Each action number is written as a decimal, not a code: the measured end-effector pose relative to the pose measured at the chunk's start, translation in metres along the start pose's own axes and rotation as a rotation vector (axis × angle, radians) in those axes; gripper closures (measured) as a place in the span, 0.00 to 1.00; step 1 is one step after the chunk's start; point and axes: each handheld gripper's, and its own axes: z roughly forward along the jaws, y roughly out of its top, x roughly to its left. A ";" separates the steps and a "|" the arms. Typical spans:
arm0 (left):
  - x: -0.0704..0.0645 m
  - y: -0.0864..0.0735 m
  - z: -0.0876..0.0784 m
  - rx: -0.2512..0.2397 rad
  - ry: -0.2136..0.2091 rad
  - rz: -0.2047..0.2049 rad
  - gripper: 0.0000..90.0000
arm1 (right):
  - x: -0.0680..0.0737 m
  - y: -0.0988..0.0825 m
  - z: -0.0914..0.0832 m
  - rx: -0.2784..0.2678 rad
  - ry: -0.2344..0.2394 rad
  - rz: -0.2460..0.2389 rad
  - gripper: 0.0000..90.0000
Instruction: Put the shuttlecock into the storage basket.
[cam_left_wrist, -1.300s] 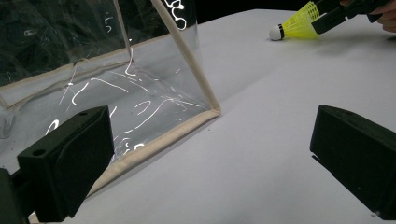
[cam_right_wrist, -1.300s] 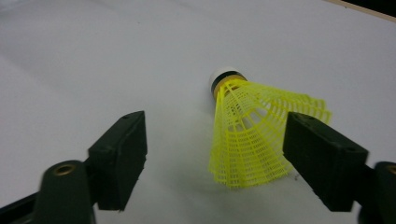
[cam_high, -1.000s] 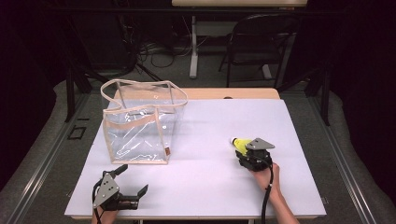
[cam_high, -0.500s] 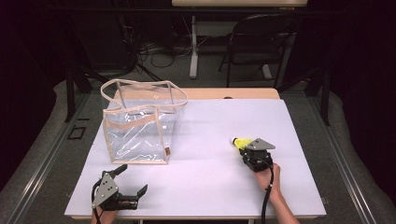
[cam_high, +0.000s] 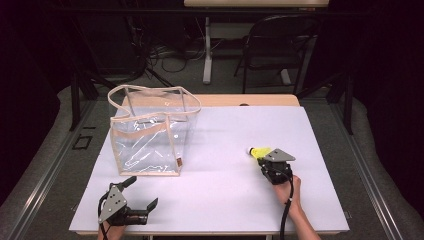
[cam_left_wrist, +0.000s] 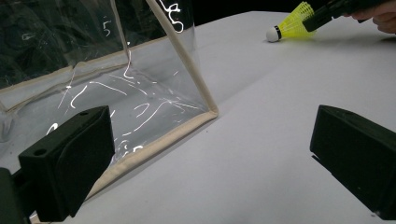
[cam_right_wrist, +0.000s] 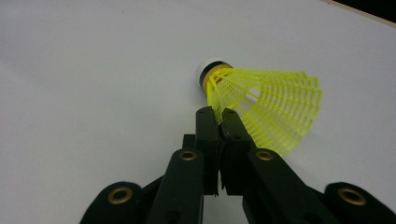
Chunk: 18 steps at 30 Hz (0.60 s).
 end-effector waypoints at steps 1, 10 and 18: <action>0.000 0.000 0.000 0.000 0.000 0.000 0.00 | 0.000 0.000 0.000 -0.004 -0.001 0.003 0.98; 0.000 0.000 0.000 -0.001 0.000 0.001 0.00 | 0.003 0.002 -0.002 -0.012 -0.021 0.015 0.99; 0.000 0.000 0.000 -0.003 0.001 0.000 0.00 | 0.006 0.006 -0.004 -0.015 -0.036 0.063 0.99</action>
